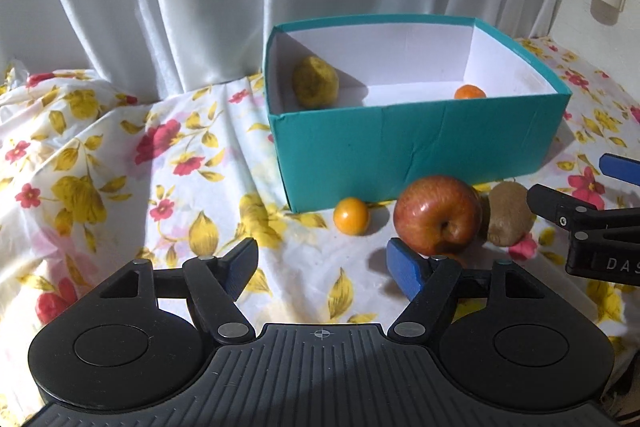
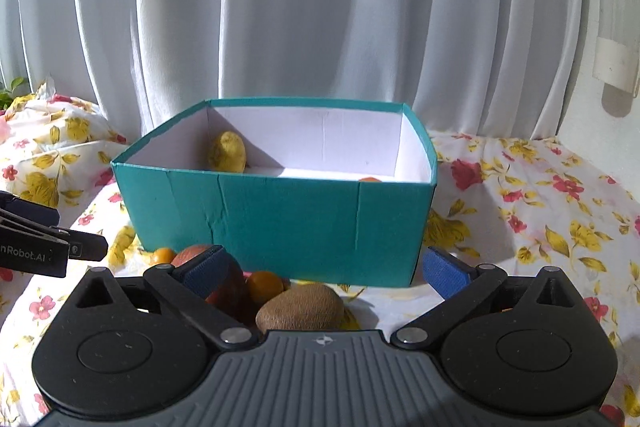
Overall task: Organize fruits
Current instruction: 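Move both grippers back toward the remaining fruits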
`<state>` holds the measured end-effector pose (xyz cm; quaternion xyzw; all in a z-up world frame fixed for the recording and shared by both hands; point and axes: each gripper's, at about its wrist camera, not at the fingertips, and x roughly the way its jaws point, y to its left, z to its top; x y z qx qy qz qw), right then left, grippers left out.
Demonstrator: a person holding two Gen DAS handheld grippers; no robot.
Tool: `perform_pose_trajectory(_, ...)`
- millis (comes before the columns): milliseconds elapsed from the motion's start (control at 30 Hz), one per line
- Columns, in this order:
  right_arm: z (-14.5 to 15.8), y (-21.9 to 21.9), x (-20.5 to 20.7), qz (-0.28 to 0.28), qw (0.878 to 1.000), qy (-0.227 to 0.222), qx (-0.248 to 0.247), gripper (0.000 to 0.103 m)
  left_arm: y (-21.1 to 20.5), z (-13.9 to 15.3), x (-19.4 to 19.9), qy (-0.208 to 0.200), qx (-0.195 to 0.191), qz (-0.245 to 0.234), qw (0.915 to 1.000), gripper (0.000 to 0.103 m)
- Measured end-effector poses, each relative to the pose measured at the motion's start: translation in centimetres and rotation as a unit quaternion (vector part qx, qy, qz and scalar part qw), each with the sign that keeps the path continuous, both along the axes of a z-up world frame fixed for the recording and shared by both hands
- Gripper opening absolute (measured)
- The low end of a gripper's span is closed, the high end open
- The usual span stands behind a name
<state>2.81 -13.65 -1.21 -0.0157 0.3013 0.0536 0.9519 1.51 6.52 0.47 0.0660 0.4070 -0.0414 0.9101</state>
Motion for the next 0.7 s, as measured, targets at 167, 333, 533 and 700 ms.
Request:
perform_pose_trajectory(167, -1.0, 0.1, -0.4, -0.003, 1.000, 0.019, -0.006, 0.101, -0.3, -0.5, -0.6, 0.011, -0.006, -0.013, 0.9998, 0.076)
perform_pose_trajectory(333, -1.8, 0.3, -0.7, -0.002, 0.999, 0.037, -0.010, 0.096, -1.0, -0.6, -1.4, 0.016, -0.005, -0.033, 0.9993, 0.076)
perform_pose_trajectory(533, -1.8, 0.3, -0.9, -0.005, 0.999, 0.039, -0.008, 0.096, -2.0, -0.5, -2.5, 0.015, -0.002, -0.061, 0.9980, 0.076)
perform_pose_trajectory(700, -1.8, 0.1, -1.3, -0.008, 0.999, 0.038, -0.005, 0.096, -3.0, -0.6, -3.4, 0.017, 0.001, -0.085, 0.9962, 0.076)
